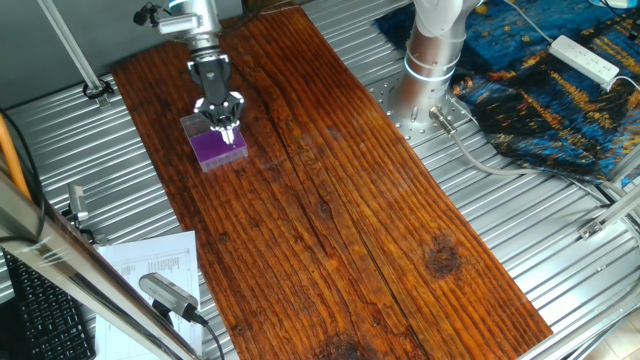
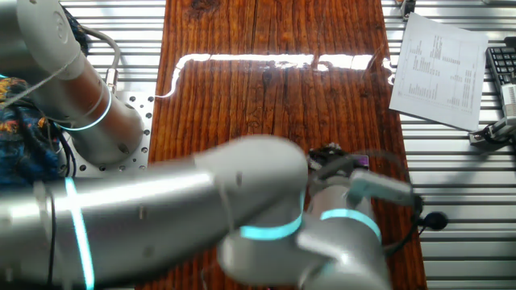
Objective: Insert a small pipette tip into the holder for small pipette tips
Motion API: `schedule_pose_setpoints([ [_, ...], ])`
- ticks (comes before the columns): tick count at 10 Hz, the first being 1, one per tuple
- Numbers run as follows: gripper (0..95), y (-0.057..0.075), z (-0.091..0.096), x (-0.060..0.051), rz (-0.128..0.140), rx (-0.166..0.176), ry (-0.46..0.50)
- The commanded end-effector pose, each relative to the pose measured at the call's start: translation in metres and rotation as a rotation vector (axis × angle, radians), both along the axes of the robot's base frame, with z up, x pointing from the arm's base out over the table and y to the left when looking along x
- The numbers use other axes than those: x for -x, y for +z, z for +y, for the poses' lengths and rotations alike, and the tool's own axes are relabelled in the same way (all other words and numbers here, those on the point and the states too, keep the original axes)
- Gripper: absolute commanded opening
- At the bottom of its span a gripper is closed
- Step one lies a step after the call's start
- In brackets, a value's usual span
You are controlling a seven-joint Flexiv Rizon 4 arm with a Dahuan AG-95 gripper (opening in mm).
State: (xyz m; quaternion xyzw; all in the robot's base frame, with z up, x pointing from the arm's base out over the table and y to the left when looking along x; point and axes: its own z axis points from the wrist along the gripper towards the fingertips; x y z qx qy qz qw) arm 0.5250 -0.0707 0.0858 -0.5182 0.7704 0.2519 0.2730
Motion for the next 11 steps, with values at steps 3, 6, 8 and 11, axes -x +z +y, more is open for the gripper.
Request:
schedule_pose_setpoints([
  [3, 0.0, 0.0046, 0.0037, -0.0122, 0.353, 0.32, -0.561],
  [6, 0.0, 0.0028, 0.0059, -0.0133, 0.429, 0.358, -0.664],
  [8, 0.0, 0.0014, 0.0093, -0.0148, 0.569, 0.409, -0.748],
  [11, 0.0, 0.0013, 0.0097, -0.0149, 0.642, 0.481, -0.828],
])
